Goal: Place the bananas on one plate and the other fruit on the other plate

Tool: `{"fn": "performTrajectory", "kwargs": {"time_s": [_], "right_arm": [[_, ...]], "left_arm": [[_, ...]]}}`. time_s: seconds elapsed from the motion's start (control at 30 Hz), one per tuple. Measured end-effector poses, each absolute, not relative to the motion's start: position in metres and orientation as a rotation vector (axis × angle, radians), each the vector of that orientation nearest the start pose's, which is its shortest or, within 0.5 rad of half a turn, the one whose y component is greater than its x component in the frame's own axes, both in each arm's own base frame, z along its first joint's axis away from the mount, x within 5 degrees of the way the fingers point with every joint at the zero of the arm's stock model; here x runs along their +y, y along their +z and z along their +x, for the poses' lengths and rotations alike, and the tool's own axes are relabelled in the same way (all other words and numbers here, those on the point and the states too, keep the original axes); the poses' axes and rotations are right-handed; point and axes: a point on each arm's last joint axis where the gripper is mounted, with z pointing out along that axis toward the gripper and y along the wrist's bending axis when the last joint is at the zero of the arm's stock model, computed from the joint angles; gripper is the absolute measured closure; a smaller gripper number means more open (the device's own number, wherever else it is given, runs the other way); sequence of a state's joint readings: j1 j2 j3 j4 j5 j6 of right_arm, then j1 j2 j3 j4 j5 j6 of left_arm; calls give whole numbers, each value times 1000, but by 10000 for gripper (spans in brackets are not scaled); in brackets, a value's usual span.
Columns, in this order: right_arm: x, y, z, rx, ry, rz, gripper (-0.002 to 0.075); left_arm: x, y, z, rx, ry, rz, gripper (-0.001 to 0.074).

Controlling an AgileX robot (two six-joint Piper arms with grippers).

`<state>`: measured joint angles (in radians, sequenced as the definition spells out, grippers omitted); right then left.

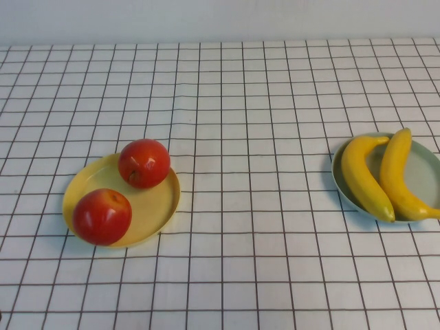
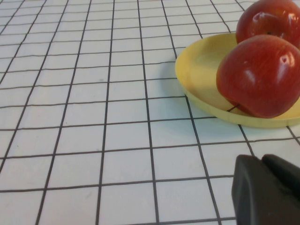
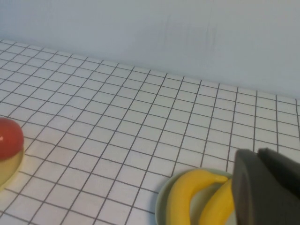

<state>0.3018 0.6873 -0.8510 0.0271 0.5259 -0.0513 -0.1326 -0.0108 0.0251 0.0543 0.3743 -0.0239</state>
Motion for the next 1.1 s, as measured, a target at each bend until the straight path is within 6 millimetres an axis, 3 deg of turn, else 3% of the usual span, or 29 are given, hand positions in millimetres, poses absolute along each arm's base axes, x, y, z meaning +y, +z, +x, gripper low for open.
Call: {"fn": "performTrajectory", "kwargs": {"time_s": [0.4, 0.57, 0.73, 0.87, 1.1], "right_arm": [[18, 363, 63, 1777, 143, -326, 740], [-2, 346, 42, 1946, -82, -371, 740], [-5, 328, 18, 2024, 15, -323, 740], [3, 313, 15, 1926, 161, -310, 740], [14, 271, 46, 1728, 210, -279, 740]], "left_arm": [[-5, 172, 52, 1867, -55, 135, 738], [-5, 172, 52, 1867, -55, 135, 738], [-5, 172, 52, 1867, -55, 135, 738], [-5, 172, 52, 1867, -55, 135, 738], [-5, 172, 52, 1867, -55, 135, 738]]}}
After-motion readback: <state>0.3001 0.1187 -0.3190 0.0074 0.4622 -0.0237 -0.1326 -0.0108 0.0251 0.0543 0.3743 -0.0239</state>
